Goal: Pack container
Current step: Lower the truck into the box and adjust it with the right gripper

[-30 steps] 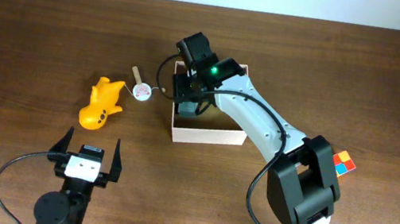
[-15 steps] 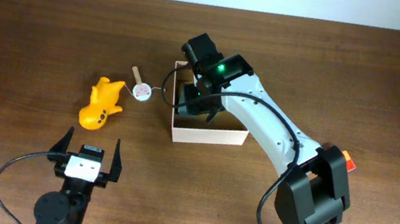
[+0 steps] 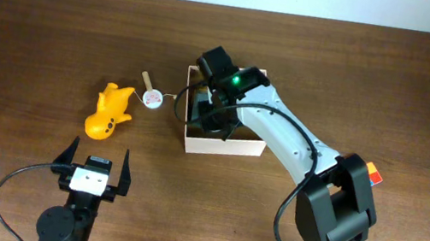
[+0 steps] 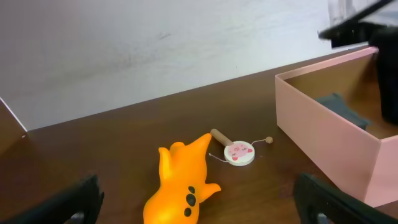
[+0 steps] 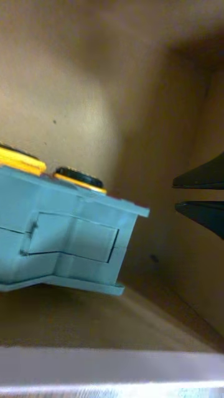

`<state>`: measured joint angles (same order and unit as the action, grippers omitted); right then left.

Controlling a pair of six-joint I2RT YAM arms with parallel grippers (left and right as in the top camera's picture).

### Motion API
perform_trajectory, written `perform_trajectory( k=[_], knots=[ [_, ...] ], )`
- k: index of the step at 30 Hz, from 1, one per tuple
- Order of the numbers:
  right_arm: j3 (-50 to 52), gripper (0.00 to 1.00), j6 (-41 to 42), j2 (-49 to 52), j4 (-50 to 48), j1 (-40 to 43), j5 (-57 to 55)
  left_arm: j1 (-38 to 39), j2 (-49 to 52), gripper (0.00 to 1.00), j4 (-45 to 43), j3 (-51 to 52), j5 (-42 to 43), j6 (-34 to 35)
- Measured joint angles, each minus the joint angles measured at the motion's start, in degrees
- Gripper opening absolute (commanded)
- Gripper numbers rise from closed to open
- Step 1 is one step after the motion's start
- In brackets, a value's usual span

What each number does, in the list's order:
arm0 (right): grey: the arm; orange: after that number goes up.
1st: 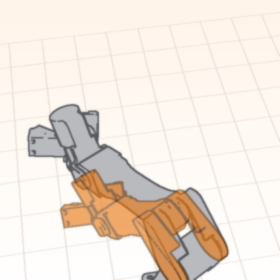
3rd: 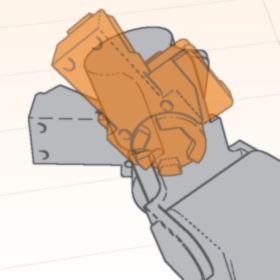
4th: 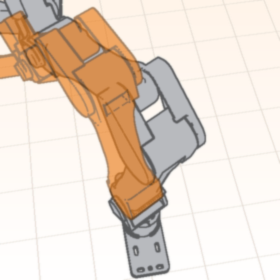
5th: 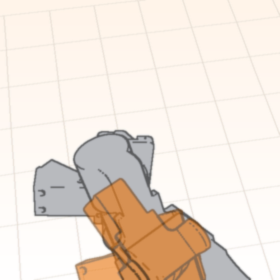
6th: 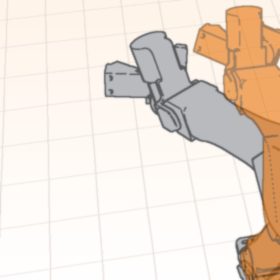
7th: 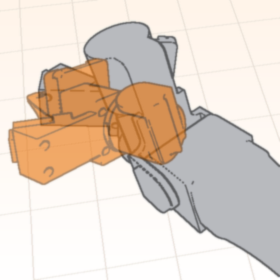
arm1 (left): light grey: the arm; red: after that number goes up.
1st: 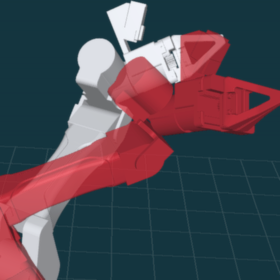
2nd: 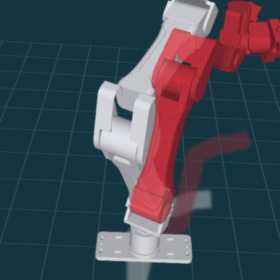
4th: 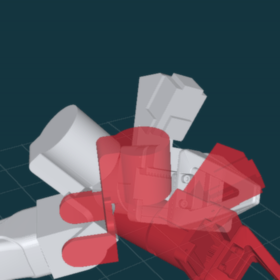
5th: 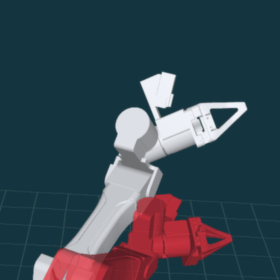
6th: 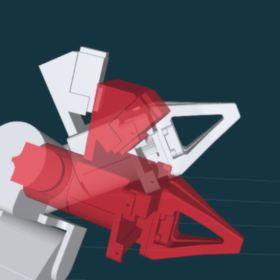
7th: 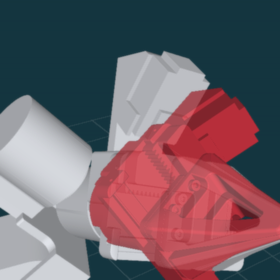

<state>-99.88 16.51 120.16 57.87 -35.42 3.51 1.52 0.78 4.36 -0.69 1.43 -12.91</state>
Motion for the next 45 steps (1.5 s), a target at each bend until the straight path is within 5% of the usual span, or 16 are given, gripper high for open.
perform_trajectory(
  k=[27,45],
  knots=[
    [2.6,0.04,-1.9,0.0,-11.0,-1.7,3.4,0.0,0.0,0.99,0.0,0.0,0.0,0.0],
    [2.6,0.04,-4.3,0.0,-2.1,-1.7,10.4,0.0,0.0,0.99,0.0,0.0,0.0,0.0]
  ],
)
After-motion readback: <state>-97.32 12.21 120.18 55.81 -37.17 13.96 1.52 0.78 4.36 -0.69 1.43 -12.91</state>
